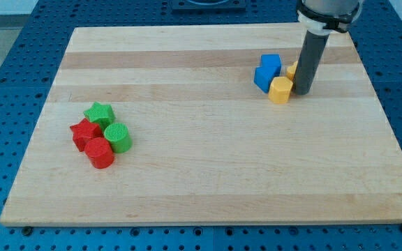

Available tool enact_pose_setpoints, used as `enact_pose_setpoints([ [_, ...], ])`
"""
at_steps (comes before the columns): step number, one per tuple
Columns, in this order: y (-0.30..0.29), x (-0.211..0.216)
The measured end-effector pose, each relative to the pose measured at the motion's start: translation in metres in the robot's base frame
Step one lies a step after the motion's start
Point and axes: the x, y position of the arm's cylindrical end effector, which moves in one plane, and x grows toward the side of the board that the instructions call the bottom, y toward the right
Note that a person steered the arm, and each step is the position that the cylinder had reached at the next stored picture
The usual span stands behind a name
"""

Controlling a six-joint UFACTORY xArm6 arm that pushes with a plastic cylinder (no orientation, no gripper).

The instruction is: Place the hexagon to the top left

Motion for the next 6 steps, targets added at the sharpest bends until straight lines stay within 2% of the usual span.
enact_pose_setpoints([
  [2,-0.076,0.0],
  [3,-0.093,0.0],
  [4,-0.062,0.0],
  [6,-0.076,0.011],
])
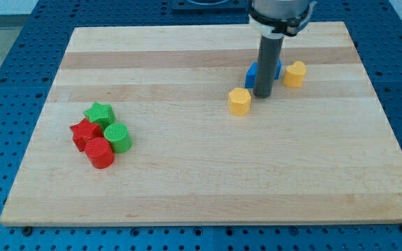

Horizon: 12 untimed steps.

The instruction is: Place the hexagon to the top left

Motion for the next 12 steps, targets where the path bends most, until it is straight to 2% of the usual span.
enact_pose_setpoints([
  [8,-0.01,0.032],
  [10,-0.078,0.032],
  [12,-0.102,0.053],
])
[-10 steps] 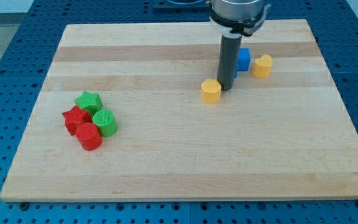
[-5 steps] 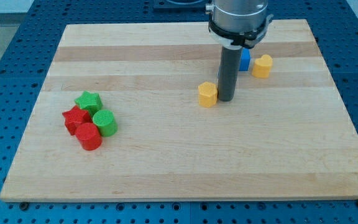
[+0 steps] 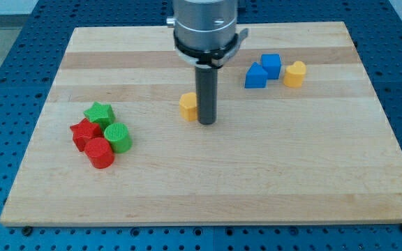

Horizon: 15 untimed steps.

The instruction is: Place the hexagon to the top left

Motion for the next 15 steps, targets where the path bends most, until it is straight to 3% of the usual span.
enact_pose_setpoints([
  [1,-0.035,0.0],
  [4,-0.027,-0.004],
  [8,-0.068,-0.08],
  [12,-0.079,-0.183],
  [13,-0.091,-0.199],
  [15,-0.13,-0.186],
])
